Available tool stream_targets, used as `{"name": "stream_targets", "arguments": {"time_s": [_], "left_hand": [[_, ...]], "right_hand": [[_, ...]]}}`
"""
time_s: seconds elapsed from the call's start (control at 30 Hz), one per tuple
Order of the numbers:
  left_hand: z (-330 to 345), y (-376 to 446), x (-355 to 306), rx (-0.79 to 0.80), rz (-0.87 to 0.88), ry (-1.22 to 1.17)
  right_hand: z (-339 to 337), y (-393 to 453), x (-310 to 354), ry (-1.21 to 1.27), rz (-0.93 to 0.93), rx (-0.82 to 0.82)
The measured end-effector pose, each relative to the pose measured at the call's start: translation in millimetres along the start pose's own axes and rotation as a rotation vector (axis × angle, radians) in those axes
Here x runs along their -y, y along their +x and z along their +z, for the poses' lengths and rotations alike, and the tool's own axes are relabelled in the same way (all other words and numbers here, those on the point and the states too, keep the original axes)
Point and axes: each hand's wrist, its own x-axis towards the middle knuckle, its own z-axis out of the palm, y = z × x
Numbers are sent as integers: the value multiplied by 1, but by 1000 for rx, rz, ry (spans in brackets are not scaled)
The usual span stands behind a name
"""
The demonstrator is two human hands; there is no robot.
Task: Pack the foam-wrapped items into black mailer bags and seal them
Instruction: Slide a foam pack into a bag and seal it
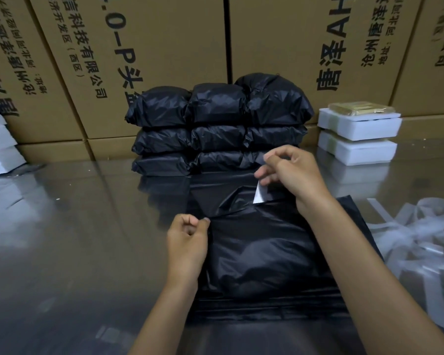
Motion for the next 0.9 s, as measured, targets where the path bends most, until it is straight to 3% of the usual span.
{"name": "stream_targets", "arguments": {"time_s": [0.17,0.33,0.4,0.47,0.53,0.6,0.7,0.9], "left_hand": [[7,-4,10,105,110,526],[8,-10,-4,206,124,782],[3,-13,-13,137,238,877],[-1,-20,-23,96,475,734],[4,-32,-38,272,681,486],[17,-47,-50,562,750,436],[42,-55,-56,805,757,687],[86,-60,-78,914,536,1187]], "right_hand": [[-30,6,-2,-114,-102,-38],[-69,1,-21,-366,-212,-106],[-89,-5,-33,-486,-229,-127],[-108,-11,-46,-577,-227,-124],[-124,-16,-58,-633,-216,-116],[-136,-22,-68,-673,-194,-111],[-151,-29,-83,-775,-131,-142],[-183,-30,-105,-1002,54,-194]]}}
